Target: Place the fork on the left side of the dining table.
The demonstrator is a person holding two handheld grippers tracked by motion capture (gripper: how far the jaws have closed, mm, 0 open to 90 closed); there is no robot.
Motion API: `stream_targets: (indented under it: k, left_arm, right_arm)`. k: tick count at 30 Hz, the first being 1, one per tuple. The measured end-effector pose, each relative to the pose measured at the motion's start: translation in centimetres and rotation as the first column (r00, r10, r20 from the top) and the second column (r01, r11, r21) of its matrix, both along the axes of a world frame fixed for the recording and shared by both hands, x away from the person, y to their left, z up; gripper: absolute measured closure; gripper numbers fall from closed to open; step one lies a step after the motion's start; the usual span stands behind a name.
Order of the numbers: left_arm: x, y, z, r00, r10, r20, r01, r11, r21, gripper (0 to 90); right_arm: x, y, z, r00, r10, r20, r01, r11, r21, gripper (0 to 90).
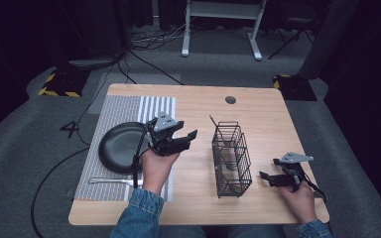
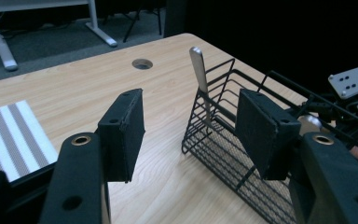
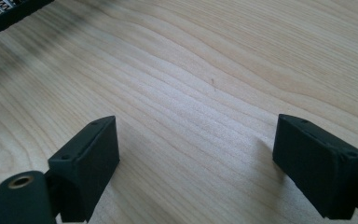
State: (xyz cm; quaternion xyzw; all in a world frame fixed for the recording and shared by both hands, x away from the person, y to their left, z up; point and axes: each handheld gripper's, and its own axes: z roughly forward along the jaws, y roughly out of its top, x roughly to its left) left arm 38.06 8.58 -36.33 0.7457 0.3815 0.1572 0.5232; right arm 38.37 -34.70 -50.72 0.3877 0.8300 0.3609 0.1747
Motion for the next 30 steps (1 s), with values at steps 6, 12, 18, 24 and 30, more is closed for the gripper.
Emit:
stream_targets:
  k: [6, 12, 18, 24, 30]
  left_arm:
    - [1.2, -1.6, 0.0, 1.0000, -0.001, 0.008, 0.001, 0.9999, 0.015, 43.8]
    - [2.4, -2.8, -0.1, 0.9999, -0.017, -0.002, 0.017, 0.9996, 0.021, 44.5]
    - [3.9, -4.2, -0.8, 0.9984, -0.040, -0.040, 0.040, 0.9992, -0.006, 45.4]
    - [4.5, -5.0, -1.2, 0.9973, -0.048, -0.055, 0.048, 0.9988, -0.002, 46.3]
    - [5.5, -5.7, -1.5, 0.9962, -0.043, -0.076, 0.044, 0.9990, 0.004, 51.8]
  right_arm:
    - [0.0, 0.0, 0.0, 1.0000, 0.000, 0.000, 0.000, 1.000, 0.000, 14.6]
    - [0.0, 0.0, 0.0, 1.0000, 0.000, 0.000, 0.000, 1.000, 0.000, 14.6]
    - [0.0, 0.0, 0.0, 1.0000, 0.001, 0.000, -0.001, 1.000, 0.000, 14.7]
    - [0.0, 0.0, 0.0, 1.0000, 0.001, 0.000, -0.001, 1.000, 0.000, 14.7]
    - [0.0, 0.0, 0.0, 1.0000, 0.001, 0.000, -0.001, 1.000, 0.000, 14.7]
